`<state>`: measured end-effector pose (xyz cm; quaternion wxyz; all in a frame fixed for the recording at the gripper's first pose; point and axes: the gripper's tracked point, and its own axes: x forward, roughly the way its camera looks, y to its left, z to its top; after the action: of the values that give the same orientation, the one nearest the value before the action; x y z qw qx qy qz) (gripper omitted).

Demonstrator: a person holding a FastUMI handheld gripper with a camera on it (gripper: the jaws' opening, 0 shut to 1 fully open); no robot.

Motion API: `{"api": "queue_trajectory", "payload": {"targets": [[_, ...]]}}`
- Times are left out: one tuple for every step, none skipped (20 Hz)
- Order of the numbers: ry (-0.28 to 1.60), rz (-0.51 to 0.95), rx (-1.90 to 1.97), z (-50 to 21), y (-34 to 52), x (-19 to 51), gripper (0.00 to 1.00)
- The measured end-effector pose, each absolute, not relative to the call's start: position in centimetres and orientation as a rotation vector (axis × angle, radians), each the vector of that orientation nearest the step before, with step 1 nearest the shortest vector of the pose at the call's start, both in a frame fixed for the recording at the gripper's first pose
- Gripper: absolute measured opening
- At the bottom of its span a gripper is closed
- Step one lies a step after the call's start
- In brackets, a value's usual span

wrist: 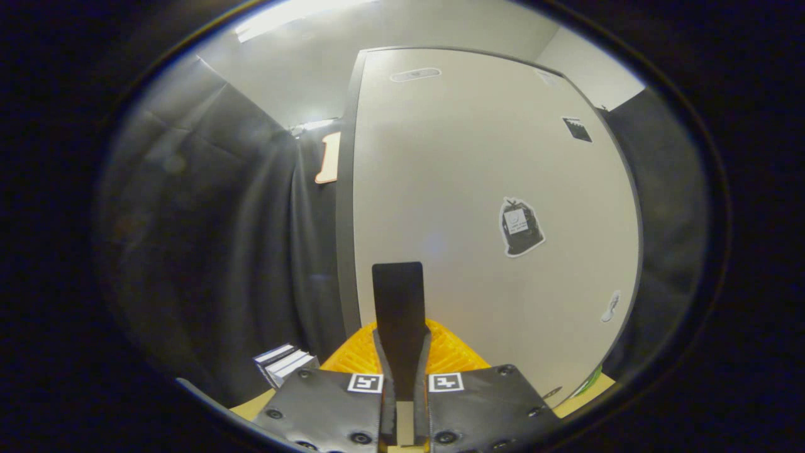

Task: Open the shoe cabinet door, grab the shoes and put them into the shoe cabinet, then close the shoe cabinet door.

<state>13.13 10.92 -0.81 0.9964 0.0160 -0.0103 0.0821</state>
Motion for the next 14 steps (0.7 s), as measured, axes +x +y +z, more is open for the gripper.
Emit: {"api": "queue_trajectory", "payload": {"targets": [[-0.021, 0.160, 0.033, -0.8, 10.8, 12.7, 0.12], [-0.022, 0.156, 0.032, -0.8, 10.7, 12.3, 0.12], [-0.022, 0.149, 0.030, -0.8, 10.5, 11.8, 0.12], [-0.023, 0.142, 0.030, -0.8, 10.4, 11.2, 0.12], [-0.024, 0.137, 0.030, -0.8, 10.2, 10.7, 0.12], [-0.026, 0.133, 0.027, -0.7, 10.0, 10.3, 0.12], [-0.025, 0.131, 0.024, -0.7, 9.9, 9.7, 0.12], [-0.027, 0.131, 0.020, -0.6, 9.6, 9.0, 0.12], [-0.027, 0.132, 0.015, -0.6, 9.4, 8.6, 0.12], [-0.027, 0.135, 0.012, -0.5, 9.2, 8.1, 0.12], [-0.026, 0.141, 0.011, -0.5, 8.9, 7.6, 0.12], [-0.025, 0.148, 0.011, -0.4, 8.6, 7.1, 0.12], [-0.025, 0.157, 0.010, -0.4, 8.4, 6.6, 0.12], [-0.024, 0.169, 0.008, -0.3, 8.1, 6.0, 0.12]]}}
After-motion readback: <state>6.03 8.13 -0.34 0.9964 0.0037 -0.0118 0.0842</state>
